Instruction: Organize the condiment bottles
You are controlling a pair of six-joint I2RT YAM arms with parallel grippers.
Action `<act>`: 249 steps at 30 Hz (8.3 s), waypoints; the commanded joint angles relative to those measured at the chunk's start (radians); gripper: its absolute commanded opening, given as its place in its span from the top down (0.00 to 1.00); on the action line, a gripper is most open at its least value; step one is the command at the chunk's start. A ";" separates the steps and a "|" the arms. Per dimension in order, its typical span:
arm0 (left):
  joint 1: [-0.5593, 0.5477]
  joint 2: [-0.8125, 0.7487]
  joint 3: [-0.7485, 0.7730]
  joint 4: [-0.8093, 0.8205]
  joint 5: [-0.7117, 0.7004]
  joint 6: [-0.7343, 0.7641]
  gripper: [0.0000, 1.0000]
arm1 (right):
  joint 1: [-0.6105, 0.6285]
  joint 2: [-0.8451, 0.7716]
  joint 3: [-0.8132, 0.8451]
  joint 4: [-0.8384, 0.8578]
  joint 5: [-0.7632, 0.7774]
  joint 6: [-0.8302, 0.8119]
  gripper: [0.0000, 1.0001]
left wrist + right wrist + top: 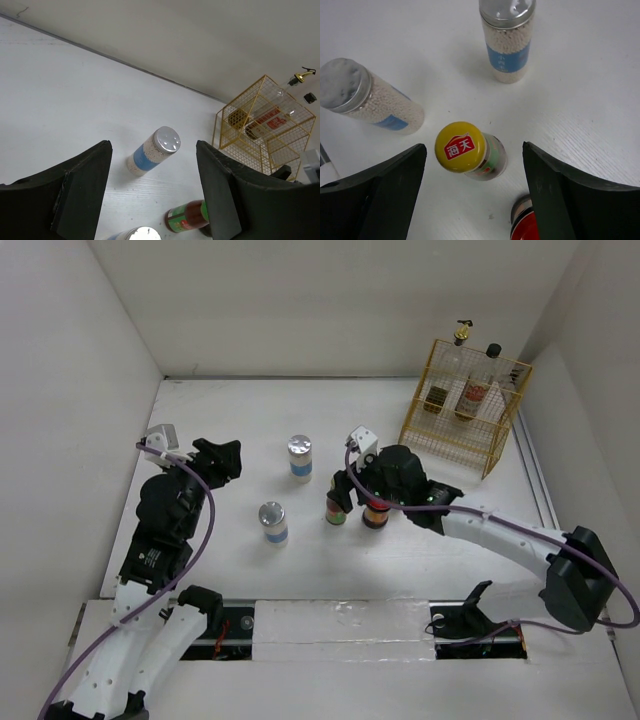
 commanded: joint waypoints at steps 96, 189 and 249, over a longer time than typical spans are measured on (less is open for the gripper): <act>0.004 -0.013 0.008 0.048 0.047 0.008 0.36 | -0.692 0.393 0.407 0.606 0.260 -0.037 0.81; 0.004 -0.021 0.008 0.048 0.067 0.008 0.28 | 0.065 0.030 -0.009 -0.081 0.323 0.169 0.42; 0.004 -0.038 0.008 0.048 0.069 0.008 0.28 | -0.907 0.201 0.463 0.134 0.151 0.061 0.49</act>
